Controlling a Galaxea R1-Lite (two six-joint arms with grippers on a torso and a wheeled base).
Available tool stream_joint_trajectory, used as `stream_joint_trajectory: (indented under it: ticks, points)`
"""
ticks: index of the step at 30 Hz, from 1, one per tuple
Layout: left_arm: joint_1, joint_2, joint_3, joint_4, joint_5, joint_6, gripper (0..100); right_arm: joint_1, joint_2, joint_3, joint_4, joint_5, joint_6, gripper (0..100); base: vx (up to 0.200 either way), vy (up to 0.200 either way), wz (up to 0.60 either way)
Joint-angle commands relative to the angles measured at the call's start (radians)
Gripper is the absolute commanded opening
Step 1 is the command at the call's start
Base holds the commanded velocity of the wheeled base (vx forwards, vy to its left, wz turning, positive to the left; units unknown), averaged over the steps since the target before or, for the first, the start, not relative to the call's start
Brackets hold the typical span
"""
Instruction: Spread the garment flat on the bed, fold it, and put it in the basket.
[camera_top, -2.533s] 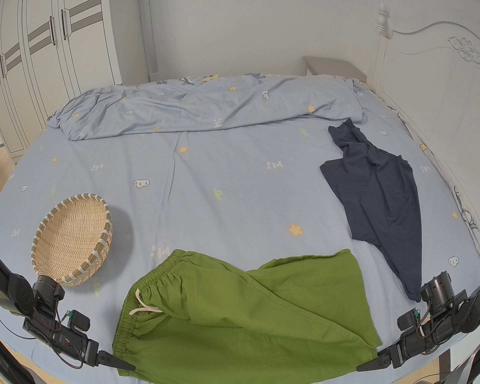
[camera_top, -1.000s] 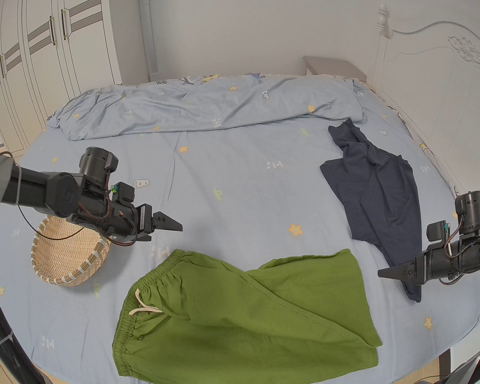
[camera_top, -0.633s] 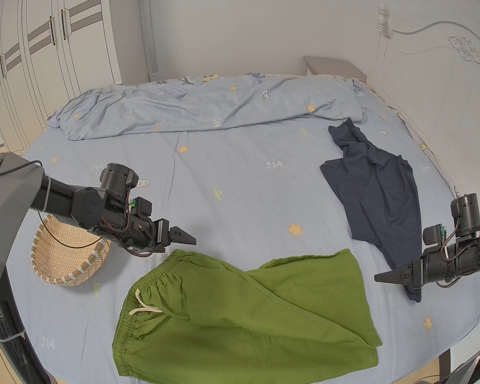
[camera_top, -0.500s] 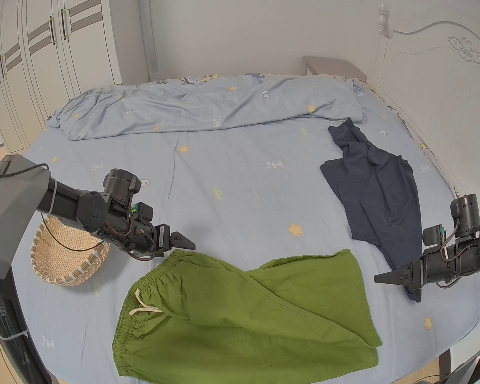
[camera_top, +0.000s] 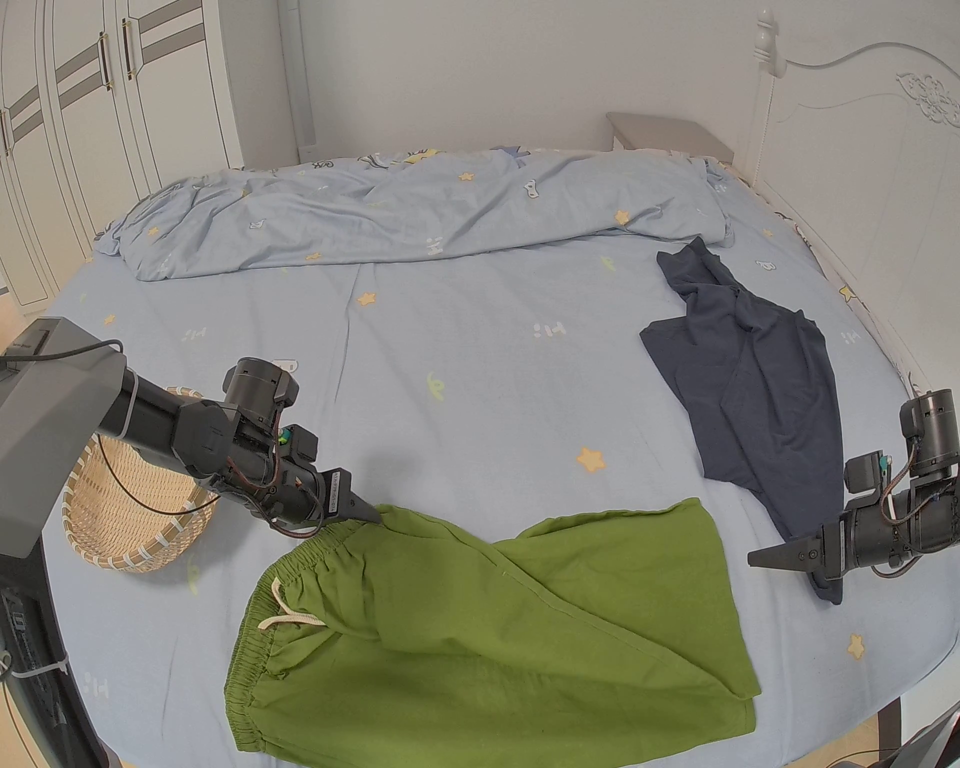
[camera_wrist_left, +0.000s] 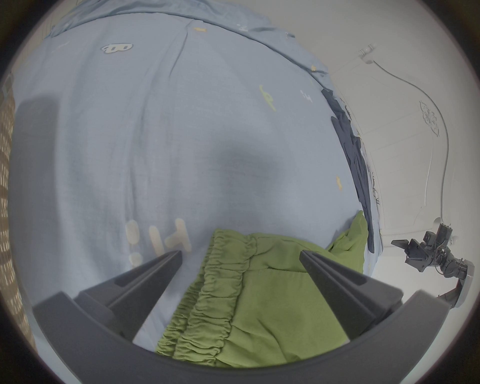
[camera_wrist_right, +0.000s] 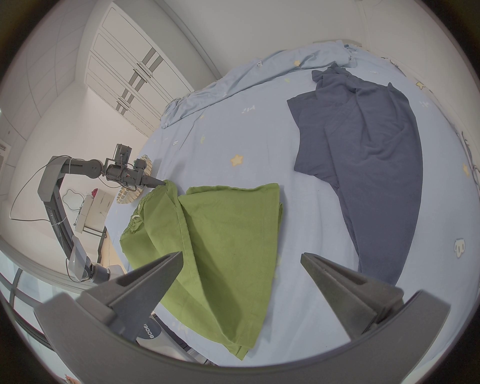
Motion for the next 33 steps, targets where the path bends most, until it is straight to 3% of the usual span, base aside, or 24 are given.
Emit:
stream_joint_trajectory:
  ticks: [1,8,18,19,23,33]
  points:
    - [-0.004,-0.002,0.007,0.000,-0.001,0.001,0,-0.001,0.009,0.000,-0.001,0.000,0.000,100,0.000,0.000,0.00]
    - [-0.001,-0.015,0.007,0.001,0.000,-0.001,0,-0.006,0.020,0.000,-0.013,0.000,0.000,100,0.000,0.000,0.00]
    - [0.091,-0.157,0.007,0.003,-0.004,-0.013,0,-0.009,0.020,-0.019,-0.018,0.000,0.003,100,0.000,0.000,0.00]
    - [0.130,-0.180,-0.001,0.001,-0.007,-0.013,0,-0.020,0.029,-0.071,-0.016,0.008,0.003,100,0.000,0.000,0.00]
    - [0.154,-0.183,-0.002,0.000,-0.007,-0.013,0,-0.034,0.103,-0.131,-0.016,0.009,0.004,100,0.000,0.000,0.00]
    - [0.156,-0.162,0.004,0.000,-0.003,-0.004,0,-0.029,0.296,-0.126,-0.096,0.032,0.000,100,0.000,0.000,0.00]
